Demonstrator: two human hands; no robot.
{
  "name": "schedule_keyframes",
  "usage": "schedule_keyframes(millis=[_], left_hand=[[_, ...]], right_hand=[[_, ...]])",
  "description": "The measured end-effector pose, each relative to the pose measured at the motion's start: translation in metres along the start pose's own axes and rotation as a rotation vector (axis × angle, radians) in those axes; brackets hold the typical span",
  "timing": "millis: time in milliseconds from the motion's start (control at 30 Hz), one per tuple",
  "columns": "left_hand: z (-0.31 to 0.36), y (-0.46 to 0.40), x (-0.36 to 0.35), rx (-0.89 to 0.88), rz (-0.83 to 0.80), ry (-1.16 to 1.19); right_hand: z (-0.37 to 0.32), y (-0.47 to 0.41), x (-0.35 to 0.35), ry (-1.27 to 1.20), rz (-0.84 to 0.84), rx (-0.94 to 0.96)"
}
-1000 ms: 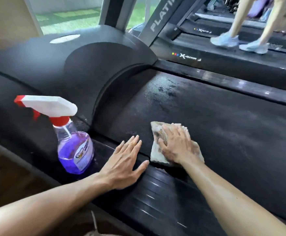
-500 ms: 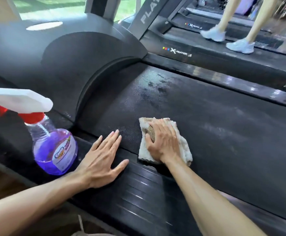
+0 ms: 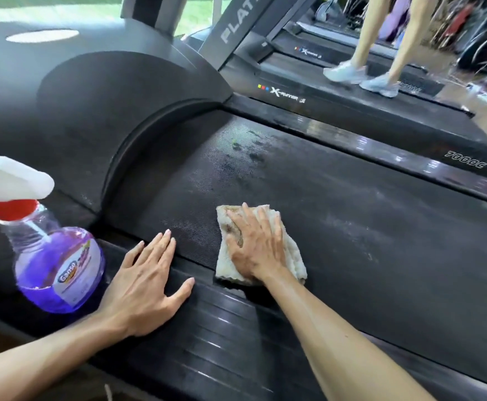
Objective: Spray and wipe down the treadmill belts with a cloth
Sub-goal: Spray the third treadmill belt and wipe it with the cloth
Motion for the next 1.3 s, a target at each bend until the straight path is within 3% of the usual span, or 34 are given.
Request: schedule_keyframes(millis=[233,433,667,767,900,1100,1300], left_hand=[[0.003,-0.002,0.006,0.01,-0.006,0.016],[0.005,-0.001,0.013,0.057,0.045,0.123],[0.005,0.0,0.012,0.088,0.039,0.102],[0.005,-0.001,0.012,0.088,0.023,0.088],[0.005,-0.001,0.013,0.079,0.033,0.064],[0.007,-0.001,0.014,0.08,0.019,0.052],[0.01,0.0,0.017,0.142,0.038,0.017]], right_hand=[[-0.016,-0.012,-0.007,0.028,-0.004,-0.034],[0.007,0.015,0.009,-0.009,-0.069,0.114],[-0.009,-0.028,-0.011,0.088,-0.056,-0.052],[-0.024,-0.021,-0.009,0.045,-0.08,0.056],[0.008,0.002,0.007,-0.035,-0.1,0.15],[0.005,-0.043,-0.005,0.077,-0.104,-0.02],[-0.014,-0.019,-0.001,-0.024,-0.141,0.234]])
Point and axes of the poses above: each hand's wrist, its own y-axis away from the middle knuckle, its own x-axis out of the back of the hand, z = x × y, the point moved 1 cm from there along -y, towards the middle knuckle, and after that the axes turned 15 degrees about z, right-handed, at the moved point
